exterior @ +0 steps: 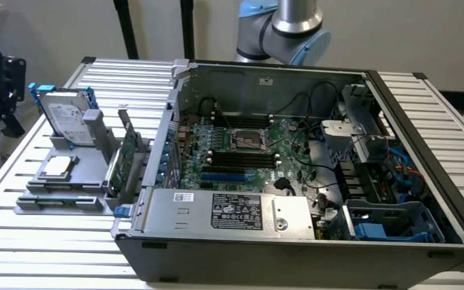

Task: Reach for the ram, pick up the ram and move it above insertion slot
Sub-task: 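Pick up the ram and move it above insertion slot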

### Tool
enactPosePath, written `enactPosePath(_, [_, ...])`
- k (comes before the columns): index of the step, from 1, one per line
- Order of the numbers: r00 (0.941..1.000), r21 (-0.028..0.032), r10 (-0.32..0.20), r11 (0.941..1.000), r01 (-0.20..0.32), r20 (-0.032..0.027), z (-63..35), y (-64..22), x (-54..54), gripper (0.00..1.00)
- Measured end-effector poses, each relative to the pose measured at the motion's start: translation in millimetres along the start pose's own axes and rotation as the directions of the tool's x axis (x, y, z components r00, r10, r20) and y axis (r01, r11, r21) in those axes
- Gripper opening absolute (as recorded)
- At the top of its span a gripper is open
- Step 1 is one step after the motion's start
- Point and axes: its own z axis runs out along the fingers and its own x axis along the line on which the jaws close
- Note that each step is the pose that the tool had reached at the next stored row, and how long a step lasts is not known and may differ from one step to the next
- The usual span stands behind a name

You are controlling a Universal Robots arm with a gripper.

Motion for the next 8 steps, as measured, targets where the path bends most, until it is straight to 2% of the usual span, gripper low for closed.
enactPosePath(4, [0.9973, 0.0063, -0.073, 0.9973, 0.073, -0.0014, 1.5, 0.0, 0.0, 0.11])
enactPosePath(8, [0.9895, 0.0127, -0.144, 0.9894, 0.144, -0.0033, 2.8, -0.1, 0.0, 0.11])
